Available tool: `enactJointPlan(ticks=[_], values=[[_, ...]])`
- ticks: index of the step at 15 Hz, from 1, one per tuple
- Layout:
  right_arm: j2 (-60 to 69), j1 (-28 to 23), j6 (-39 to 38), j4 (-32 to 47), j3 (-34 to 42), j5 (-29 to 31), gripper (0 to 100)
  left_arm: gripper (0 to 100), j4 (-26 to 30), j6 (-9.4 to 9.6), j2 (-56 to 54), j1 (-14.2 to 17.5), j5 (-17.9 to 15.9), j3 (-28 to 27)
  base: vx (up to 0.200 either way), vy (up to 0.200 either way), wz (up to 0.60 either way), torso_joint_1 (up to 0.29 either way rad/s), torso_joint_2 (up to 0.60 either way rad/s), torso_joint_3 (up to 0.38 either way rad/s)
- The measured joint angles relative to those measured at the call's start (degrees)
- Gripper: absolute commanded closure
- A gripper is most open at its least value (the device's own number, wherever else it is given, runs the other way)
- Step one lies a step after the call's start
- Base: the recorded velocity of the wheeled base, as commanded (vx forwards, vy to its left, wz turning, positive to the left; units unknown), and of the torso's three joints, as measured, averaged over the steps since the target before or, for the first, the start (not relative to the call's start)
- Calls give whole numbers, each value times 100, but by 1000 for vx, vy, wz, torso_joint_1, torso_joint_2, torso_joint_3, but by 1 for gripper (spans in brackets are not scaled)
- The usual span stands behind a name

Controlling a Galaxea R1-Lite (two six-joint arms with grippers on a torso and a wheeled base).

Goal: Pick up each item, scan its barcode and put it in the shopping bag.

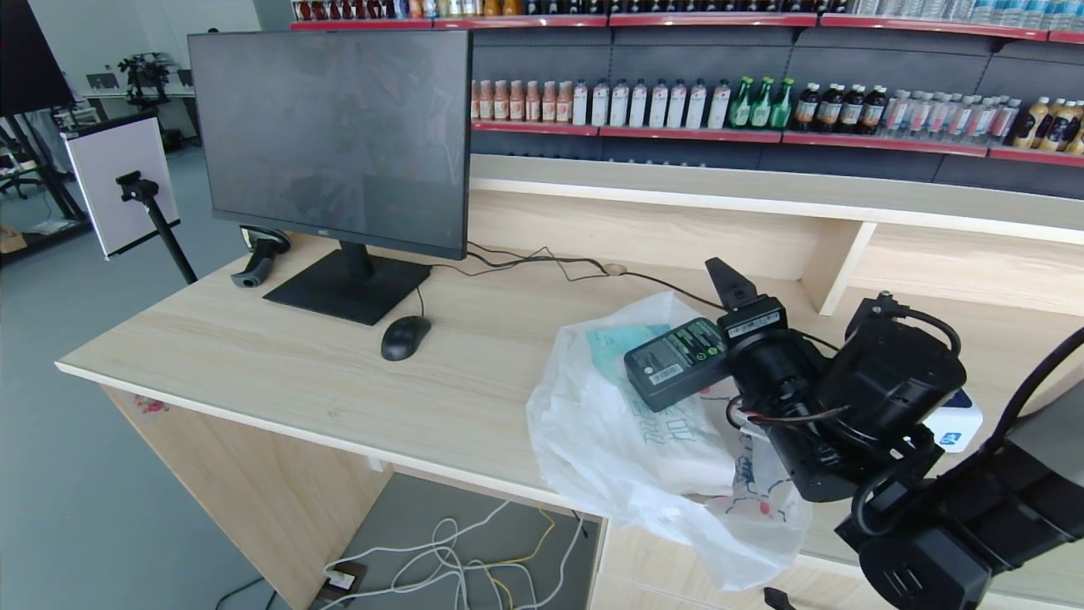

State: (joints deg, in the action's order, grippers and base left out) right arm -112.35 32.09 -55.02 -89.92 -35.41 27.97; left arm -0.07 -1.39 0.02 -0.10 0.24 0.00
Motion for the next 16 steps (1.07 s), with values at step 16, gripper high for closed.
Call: enactJointPlan(ticks=[16], values=[[-441, -144, 811, 1, -524, -180, 0, 0, 0, 9, 0, 0, 0, 0, 0, 0, 0, 0, 0, 0]])
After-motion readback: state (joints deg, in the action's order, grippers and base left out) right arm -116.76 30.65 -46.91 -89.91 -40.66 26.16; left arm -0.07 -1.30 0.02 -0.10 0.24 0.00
